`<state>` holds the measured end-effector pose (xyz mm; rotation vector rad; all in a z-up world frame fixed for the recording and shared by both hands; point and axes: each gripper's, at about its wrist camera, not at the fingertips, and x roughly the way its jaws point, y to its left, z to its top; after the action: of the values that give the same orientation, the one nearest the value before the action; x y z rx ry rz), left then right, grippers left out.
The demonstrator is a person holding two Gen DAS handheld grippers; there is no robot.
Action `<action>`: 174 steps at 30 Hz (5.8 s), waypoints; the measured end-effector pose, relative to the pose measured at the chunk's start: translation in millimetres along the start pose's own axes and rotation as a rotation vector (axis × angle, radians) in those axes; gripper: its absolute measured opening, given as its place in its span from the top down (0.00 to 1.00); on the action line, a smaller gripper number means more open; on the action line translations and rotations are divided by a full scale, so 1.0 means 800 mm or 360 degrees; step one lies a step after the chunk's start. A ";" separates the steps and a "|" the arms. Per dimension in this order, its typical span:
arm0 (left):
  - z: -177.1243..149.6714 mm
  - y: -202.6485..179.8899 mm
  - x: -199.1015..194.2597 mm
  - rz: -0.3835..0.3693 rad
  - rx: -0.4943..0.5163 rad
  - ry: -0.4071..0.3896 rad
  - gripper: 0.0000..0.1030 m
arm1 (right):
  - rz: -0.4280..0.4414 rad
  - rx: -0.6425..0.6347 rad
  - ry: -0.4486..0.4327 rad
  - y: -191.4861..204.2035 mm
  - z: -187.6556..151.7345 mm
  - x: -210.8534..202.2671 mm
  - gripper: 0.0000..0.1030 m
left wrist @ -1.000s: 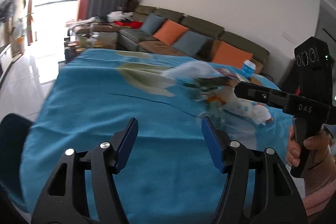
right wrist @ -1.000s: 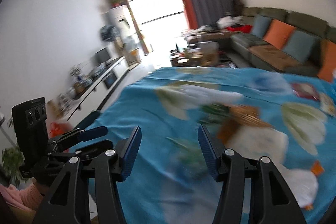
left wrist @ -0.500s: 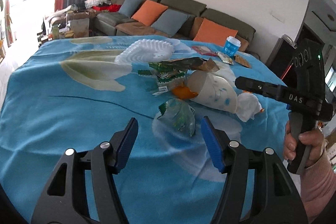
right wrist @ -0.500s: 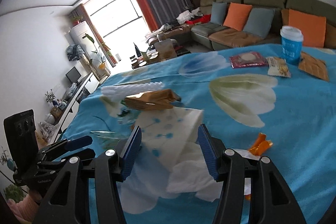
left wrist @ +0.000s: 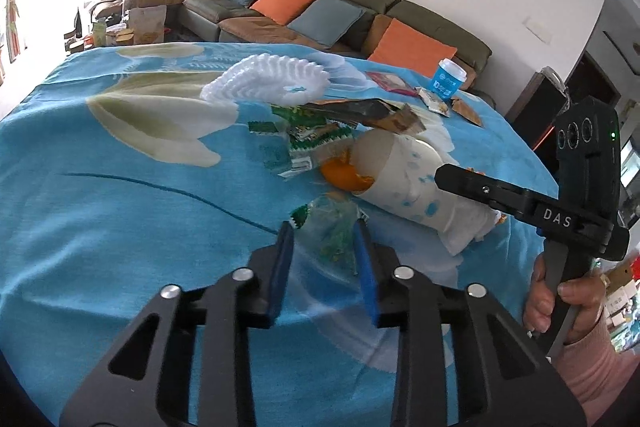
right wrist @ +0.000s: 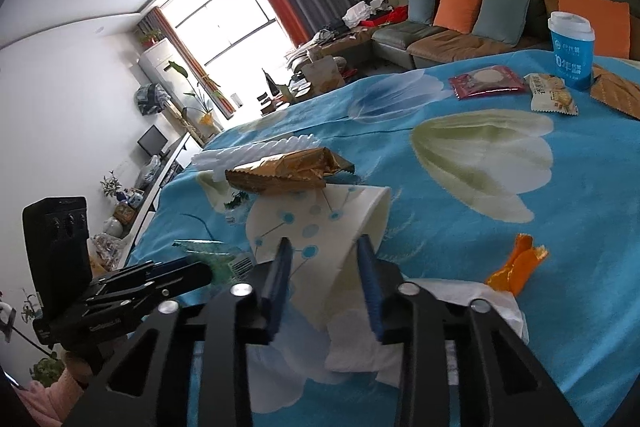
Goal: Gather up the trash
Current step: 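Grasp the green plastic wrapper with the left gripper while the right grasps a paper cup, then lift the green wrapper and white paper cup off the table with both grippers, then carry the green wrapper and paper cup over the teal bin with both grippers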
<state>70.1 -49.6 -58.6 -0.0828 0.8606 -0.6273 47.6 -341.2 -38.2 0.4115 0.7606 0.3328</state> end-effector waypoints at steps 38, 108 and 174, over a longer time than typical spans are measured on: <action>-0.014 -0.008 -0.038 -0.0046 0.0019 -0.0106 0.88 | 0.0284 0.0035 -0.0021 0.022 -0.009 -0.015 0.98; -0.076 0.058 -0.190 0.0318 -0.0213 -0.0369 0.88 | 0.0612 -0.0282 0.0165 0.135 -0.019 0.048 0.98; -0.116 0.141 -0.272 0.0648 -0.0483 -0.0495 0.88 | 0.0872 -0.0525 0.0414 0.252 -0.016 0.131 0.98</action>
<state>-49.1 178.2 -6.6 -0.2654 0.6387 -0.0932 80.8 -117.2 -13.1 0.2594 0.8197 1.0267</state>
